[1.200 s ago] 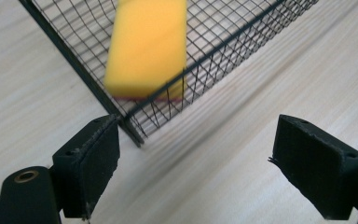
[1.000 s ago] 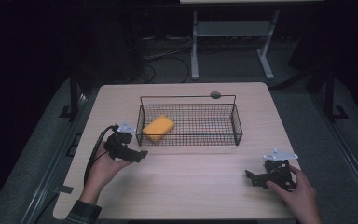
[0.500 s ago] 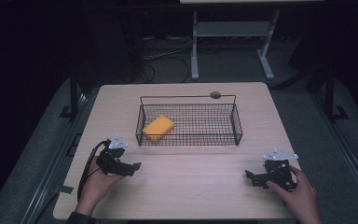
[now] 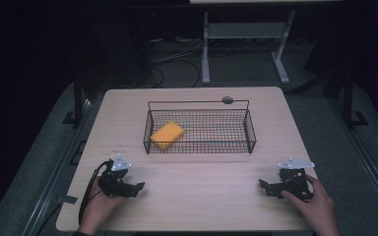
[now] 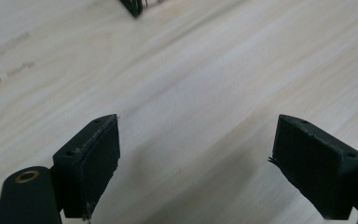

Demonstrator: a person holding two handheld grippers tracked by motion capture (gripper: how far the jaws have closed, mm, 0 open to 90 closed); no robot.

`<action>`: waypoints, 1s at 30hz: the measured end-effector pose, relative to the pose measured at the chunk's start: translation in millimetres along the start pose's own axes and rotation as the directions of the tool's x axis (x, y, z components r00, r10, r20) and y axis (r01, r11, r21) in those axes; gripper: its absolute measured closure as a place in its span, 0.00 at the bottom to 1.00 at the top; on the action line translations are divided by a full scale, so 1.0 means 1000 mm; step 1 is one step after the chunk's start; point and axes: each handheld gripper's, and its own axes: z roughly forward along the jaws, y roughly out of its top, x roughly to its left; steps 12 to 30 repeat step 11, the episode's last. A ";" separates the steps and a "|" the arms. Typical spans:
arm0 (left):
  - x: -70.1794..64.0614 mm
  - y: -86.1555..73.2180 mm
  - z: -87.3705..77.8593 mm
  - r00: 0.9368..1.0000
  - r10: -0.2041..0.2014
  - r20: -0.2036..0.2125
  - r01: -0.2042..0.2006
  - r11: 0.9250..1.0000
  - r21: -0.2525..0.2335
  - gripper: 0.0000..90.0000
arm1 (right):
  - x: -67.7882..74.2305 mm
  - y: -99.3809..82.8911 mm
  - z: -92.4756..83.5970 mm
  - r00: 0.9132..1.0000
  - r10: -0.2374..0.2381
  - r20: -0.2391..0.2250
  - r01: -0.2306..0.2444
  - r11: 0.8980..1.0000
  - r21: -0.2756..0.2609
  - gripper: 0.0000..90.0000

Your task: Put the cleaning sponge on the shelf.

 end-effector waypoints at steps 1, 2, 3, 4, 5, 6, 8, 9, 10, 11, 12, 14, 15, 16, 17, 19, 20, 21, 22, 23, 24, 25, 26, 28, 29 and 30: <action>0.000 -0.001 0.001 1.000 -0.004 -0.002 0.004 1.000 0.000 0.16 | 0.000 0.000 0.000 1.000 0.000 0.000 0.000 1.000 0.000 0.00; 0.000 -0.002 0.001 1.000 -0.004 -0.001 0.004 1.000 -0.001 0.16 | 0.000 0.000 0.000 1.000 0.000 0.000 0.000 1.000 0.000 0.00; 0.000 -0.003 0.001 1.000 -0.005 -0.003 0.005 1.000 -0.001 0.16 | 0.000 0.000 0.000 1.000 0.000 0.000 0.000 1.000 0.000 0.00; 0.000 -0.004 0.002 1.000 -0.001 -0.005 0.001 1.000 0.002 0.16 | 0.000 0.000 0.000 1.000 0.000 0.000 0.000 1.000 0.000 0.00; 0.000 -0.005 0.003 1.000 0.002 -0.006 -0.002 1.000 0.003 0.16 | 0.000 0.000 0.000 1.000 0.000 0.000 0.000 1.000 0.000 0.00; -0.001 -0.006 0.004 1.000 0.006 -0.006 -0.006 1.000 0.012 0.16 | 0.000 0.000 0.000 1.000 0.000 0.000 0.000 1.000 0.000 0.00; -0.001 -0.007 0.005 1.000 0.002 0.002 -0.002 1.000 -0.001 0.15 | 0.000 0.000 0.000 1.000 0.001 0.000 -0.001 1.000 0.000 0.00; -0.001 -0.008 0.005 1.000 0.001 0.002 -0.001 1.000 -0.004 0.15 | 0.000 0.000 0.000 1.000 0.001 0.000 -0.001 1.000 0.000 0.00; -0.001 -0.008 0.005 1.000 0.003 0.002 -0.003 1.000 -0.007 0.15 | 0.000 0.000 0.000 1.000 0.001 0.000 -0.001 1.000 0.000 0.00; -0.001 -0.009 0.005 1.000 0.001 0.004 0.000 1.000 -0.013 0.15 | 0.000 0.000 0.000 1.000 0.000 0.000 0.000 1.000 0.000 0.00; -0.001 -0.009 0.005 1.000 0.001 0.004 0.000 1.000 -0.013 0.15 | 0.000 0.000 0.000 1.000 0.000 0.000 0.000 1.000 0.000 0.00; -0.001 -0.009 0.005 1.000 0.001 0.004 0.000 1.000 -0.013 0.15 | 0.000 0.000 0.000 1.000 0.000 0.000 0.000 1.000 0.000 0.00; -0.001 -0.009 0.005 1.000 0.001 0.004 0.000 1.000 -0.013 0.15 | 0.000 0.000 0.000 1.000 0.000 0.000 0.000 1.000 0.000 0.00; -0.001 -0.009 0.005 1.000 0.001 0.004 0.000 1.000 -0.013 0.15 | 0.000 0.000 0.000 1.000 0.000 0.000 0.000 1.000 0.000 0.00; -0.001 -0.009 0.005 1.000 0.001 0.004 0.000 1.000 -0.013 0.15 | 0.000 0.000 0.000 1.000 0.000 0.000 0.000 1.000 0.000 0.00; -0.001 -0.009 0.005 1.000 0.001 0.004 0.000 1.000 -0.013 0.15 | 0.000 0.000 0.000 1.000 0.000 0.000 0.000 1.000 0.000 0.00; -0.001 -0.009 0.005 1.000 0.001 0.004 0.000 1.000 -0.013 0.15 | 0.000 0.000 0.000 1.000 0.000 0.000 0.000 1.000 0.000 0.00; -0.001 -0.009 0.005 1.000 0.001 0.004 0.000 1.000 -0.013 0.15 | 0.000 0.000 0.000 1.000 0.000 0.000 0.000 1.000 0.000 0.00; -0.001 -0.009 0.005 1.000 0.001 0.004 0.000 1.000 -0.013 0.15 | 0.000 0.000 0.000 1.000 0.000 0.000 0.000 1.000 0.000 0.00; -0.001 -0.009 0.005 1.000 0.001 0.004 0.000 1.000 -0.013 0.15 | 0.000 0.000 0.000 1.000 0.000 0.000 0.000 1.000 0.000 0.00; -0.001 -0.009 0.005 1.000 0.001 0.004 0.000 1.000 -0.013 0.15 | 0.000 0.000 0.000 1.000 0.000 0.000 0.000 1.000 0.000 0.00; -0.001 -0.009 0.005 1.000 0.001 0.004 0.000 1.000 -0.013 0.15 | 0.000 0.000 0.000 1.000 0.000 0.000 0.000 1.000 0.000 0.00; -0.001 -0.009 0.005 1.000 0.001 0.004 0.000 1.000 -0.013 0.15 | 0.000 0.000 0.000 1.000 0.000 0.000 0.000 1.000 0.000 0.00; -0.001 -0.009 0.005 1.000 0.001 0.004 0.000 1.000 -0.013 0.15 | 0.000 0.000 0.000 1.000 0.000 0.000 0.000 1.000 0.000 0.00; -0.001 -0.009 0.005 1.000 0.001 0.004 0.000 1.000 -0.013 0.15 | 0.000 0.000 0.000 1.000 0.000 0.000 0.000 1.000 0.000 0.00; -0.001 -0.009 0.005 1.000 0.001 0.004 0.000 1.000 -0.013 0.15 | 0.000 0.000 0.000 1.000 0.000 0.000 0.000 1.000 0.000 0.00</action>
